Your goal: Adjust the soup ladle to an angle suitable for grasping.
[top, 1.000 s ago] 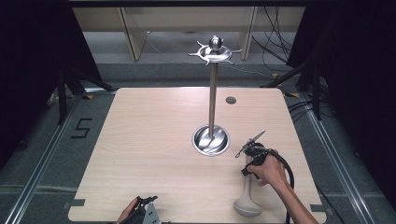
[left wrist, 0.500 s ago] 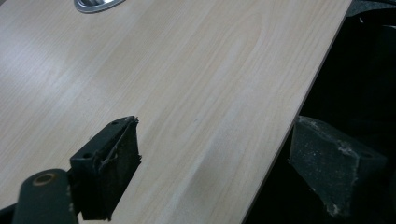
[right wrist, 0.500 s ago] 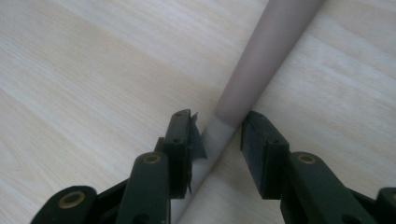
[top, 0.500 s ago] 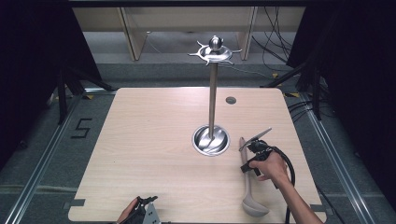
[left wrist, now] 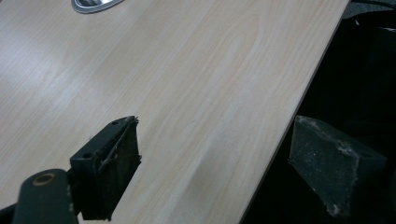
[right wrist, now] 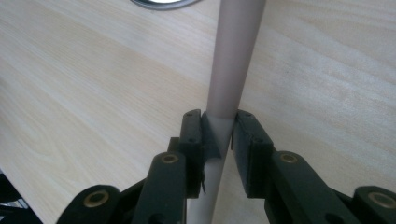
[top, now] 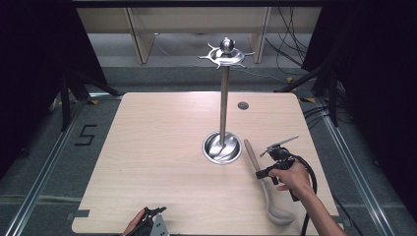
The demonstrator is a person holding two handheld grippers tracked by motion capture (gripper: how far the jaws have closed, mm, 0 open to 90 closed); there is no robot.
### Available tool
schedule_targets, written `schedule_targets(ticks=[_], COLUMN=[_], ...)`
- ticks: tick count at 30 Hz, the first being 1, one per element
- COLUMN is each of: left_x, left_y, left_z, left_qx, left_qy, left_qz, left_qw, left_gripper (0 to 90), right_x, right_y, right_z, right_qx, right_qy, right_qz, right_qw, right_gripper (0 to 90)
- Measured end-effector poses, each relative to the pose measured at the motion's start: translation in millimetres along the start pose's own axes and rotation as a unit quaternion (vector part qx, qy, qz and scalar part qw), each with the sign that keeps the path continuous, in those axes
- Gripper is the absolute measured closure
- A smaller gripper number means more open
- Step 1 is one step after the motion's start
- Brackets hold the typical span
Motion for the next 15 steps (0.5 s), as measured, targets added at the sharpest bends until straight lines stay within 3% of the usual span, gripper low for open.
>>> schedule_targets(ticks=[1,5,6,8,12,15], left_x=[-0.1,0.0,0.0,0.0,0.0,0.2], left_y=[-0.2,-1.1,-1.5,-0.6,-0.2,-0.4], left_z=[0.3,0.9,1.0,0.7,0.4,0.6], left_qx=[-0.007,0.004,0.007,0.004,-0.002,0.003], left_qy=[0.001,0.001,0.000,-0.001,0.001,0.000], left_qz=[-0.001,0.002,0.002,0.002,0.003,0.003], left_qw=[1.0000,1.0000,1.0000,1.0000,1.0000,1.0000], left_gripper=[15.1,15.0,15.0,15.0,15.0,15.0], right_x=[-0.6,-2.8,-3.9,-6.1,-9.2,-12.9], right_y=[1.3,4.3,5.3,8.4,15.9,22.8], right_z=[-1.3,-7.2,-13.9,-17.6,-22.1,-25.2], right_qx=[0.002,0.015,0.022,0.030,0.024,0.034], right_qy=[0.000,0.013,-0.004,0.022,0.032,0.050], right_qz=[0.002,0.011,0.007,0.016,0.023,0.031], right_qw=[1.0000,0.9997,0.9997,0.9992,0.9990,0.9977], right_gripper=[76.2,77.6,77.6,77.8,77.8,77.8])
Point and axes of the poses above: each handheld gripper's, and its own axes: y roughly backward along the jaws, x roughly out of its top, z roughly to its right, the point moved 1 cm from there along -y, roughly forward along the jaws, and after that the axes turned 12 degrees about x, right-handed, at the moved point
